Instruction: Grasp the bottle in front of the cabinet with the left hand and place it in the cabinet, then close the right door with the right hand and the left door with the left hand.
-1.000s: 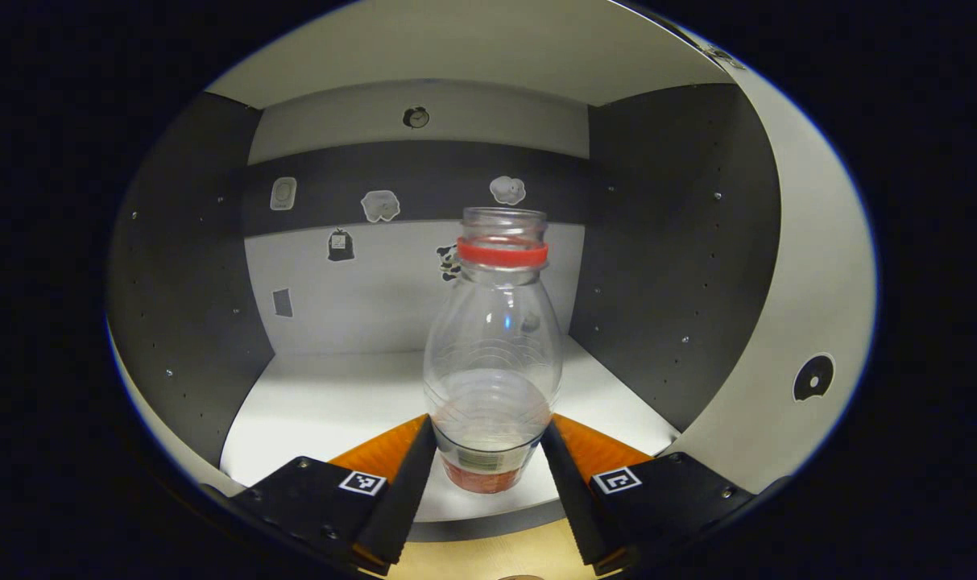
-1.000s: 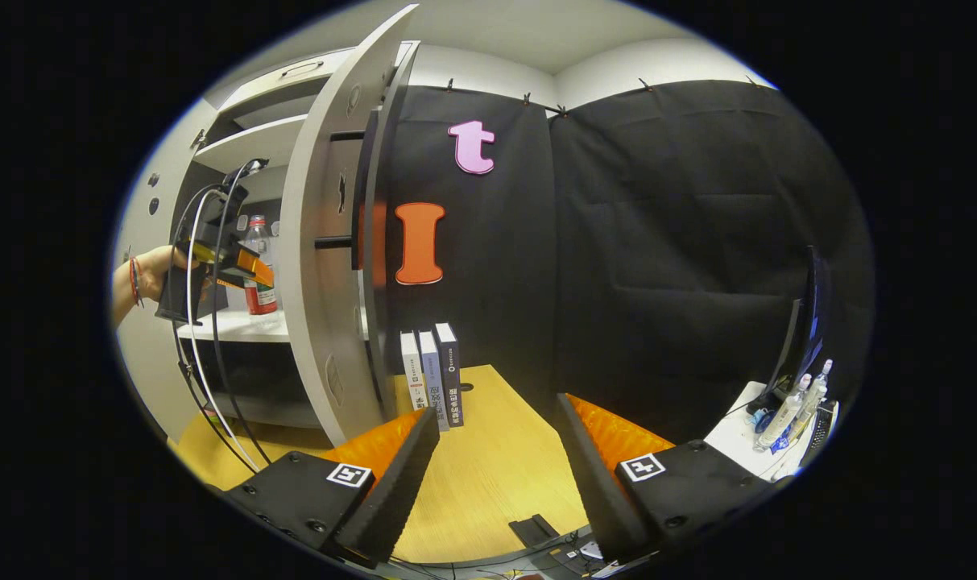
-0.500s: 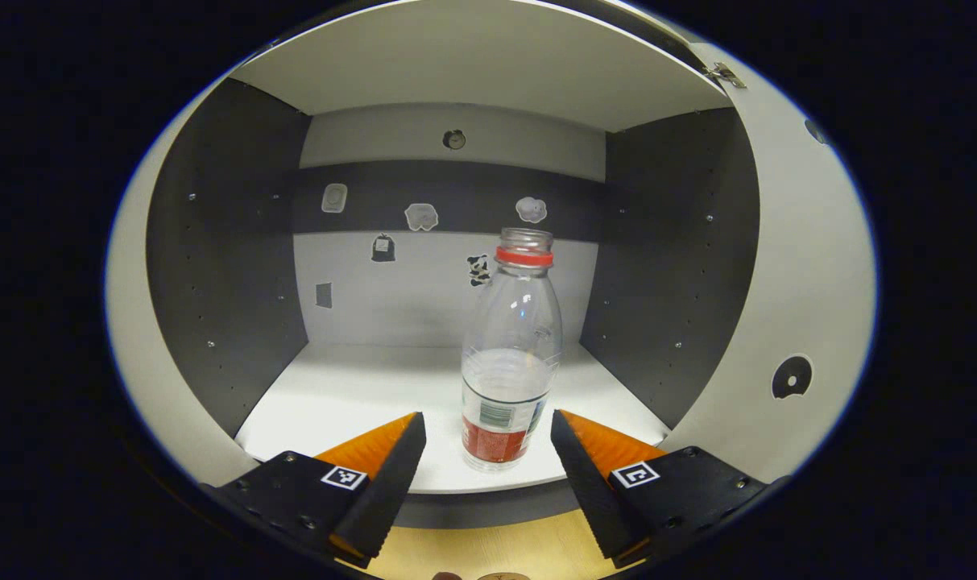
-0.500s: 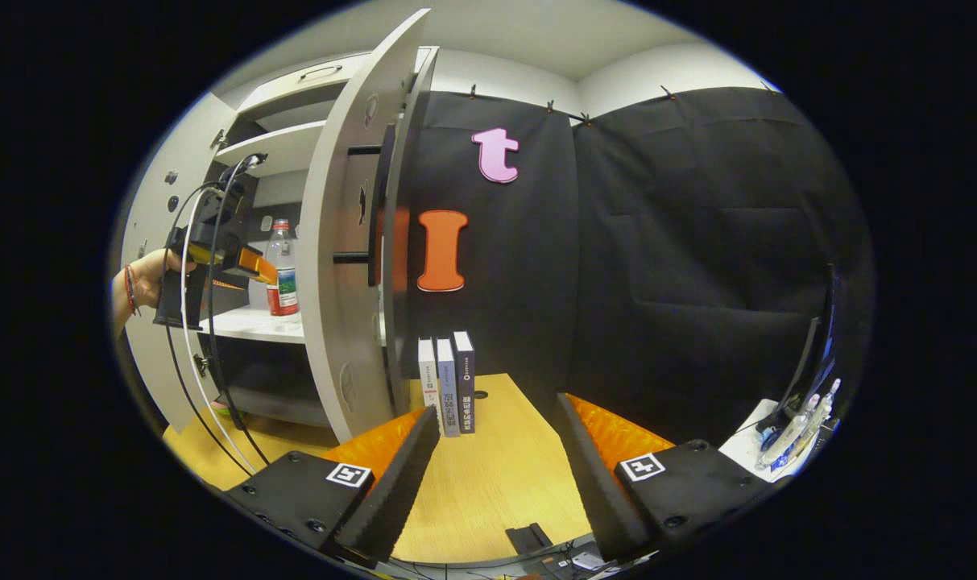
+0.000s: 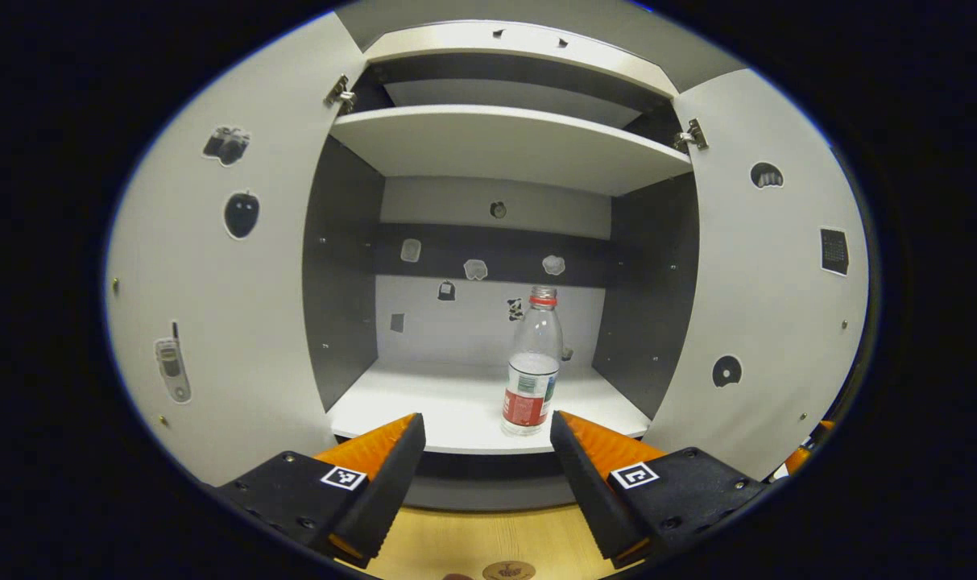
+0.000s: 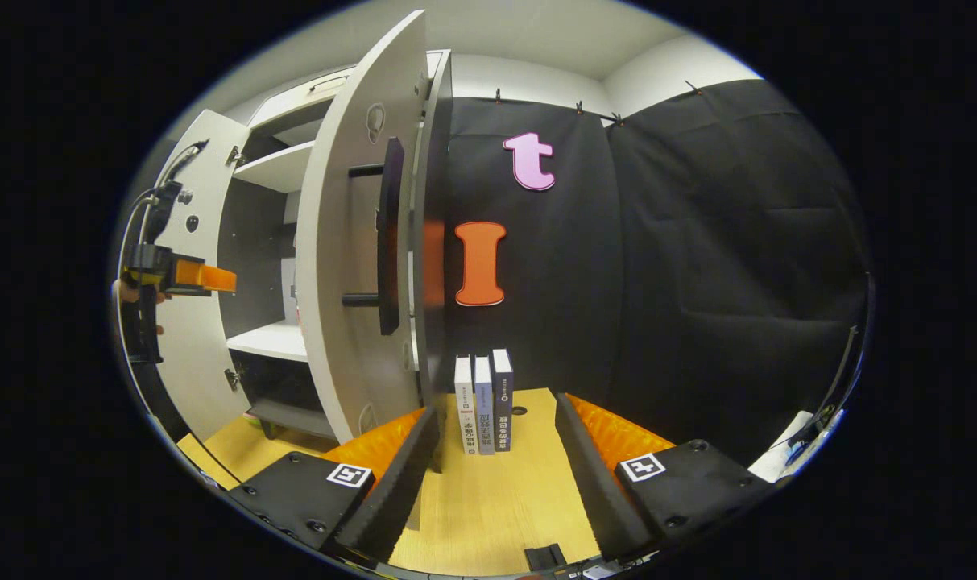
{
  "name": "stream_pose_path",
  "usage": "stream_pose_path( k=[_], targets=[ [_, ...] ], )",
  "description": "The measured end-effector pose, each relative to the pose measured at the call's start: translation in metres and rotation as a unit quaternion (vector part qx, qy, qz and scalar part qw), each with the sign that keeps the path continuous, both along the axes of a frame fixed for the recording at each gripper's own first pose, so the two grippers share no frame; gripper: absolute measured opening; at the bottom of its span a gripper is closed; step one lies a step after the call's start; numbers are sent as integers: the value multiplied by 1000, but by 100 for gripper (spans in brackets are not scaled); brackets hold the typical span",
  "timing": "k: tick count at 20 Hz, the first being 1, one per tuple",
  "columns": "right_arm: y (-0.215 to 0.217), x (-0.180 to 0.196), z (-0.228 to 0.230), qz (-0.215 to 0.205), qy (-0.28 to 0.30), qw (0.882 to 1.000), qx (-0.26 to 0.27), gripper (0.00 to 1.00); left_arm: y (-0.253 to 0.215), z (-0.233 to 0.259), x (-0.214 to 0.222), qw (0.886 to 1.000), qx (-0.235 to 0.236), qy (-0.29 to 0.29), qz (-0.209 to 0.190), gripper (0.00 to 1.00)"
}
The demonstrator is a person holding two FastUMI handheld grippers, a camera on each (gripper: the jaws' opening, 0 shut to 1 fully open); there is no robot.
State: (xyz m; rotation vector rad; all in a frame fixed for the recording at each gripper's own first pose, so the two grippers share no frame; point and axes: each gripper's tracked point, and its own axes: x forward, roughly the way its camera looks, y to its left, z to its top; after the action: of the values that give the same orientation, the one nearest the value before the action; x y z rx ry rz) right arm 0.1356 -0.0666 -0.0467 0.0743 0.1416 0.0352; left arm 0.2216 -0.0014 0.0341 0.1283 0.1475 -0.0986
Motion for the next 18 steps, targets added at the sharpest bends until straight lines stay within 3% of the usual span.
stream_pose_path(
  k=[9,12,13,18],
  targets=[
    [25,35,-6,-7,0,1000,-12,96,25,27,-93,999,-28,-36,-19,95],
    [27,36,-2,-19,-5,1000,-11,100,40,20,-108,999,-39,-32,-16,95],
    [29,34,-2,-23,-7,1000,-10,95,46,18,-112,999,-39,-33,-14,95],
    [33,30,1,-51,-19,998,-20,95,61,20,-121,997,-50,-41,-31,95]
  ],
)
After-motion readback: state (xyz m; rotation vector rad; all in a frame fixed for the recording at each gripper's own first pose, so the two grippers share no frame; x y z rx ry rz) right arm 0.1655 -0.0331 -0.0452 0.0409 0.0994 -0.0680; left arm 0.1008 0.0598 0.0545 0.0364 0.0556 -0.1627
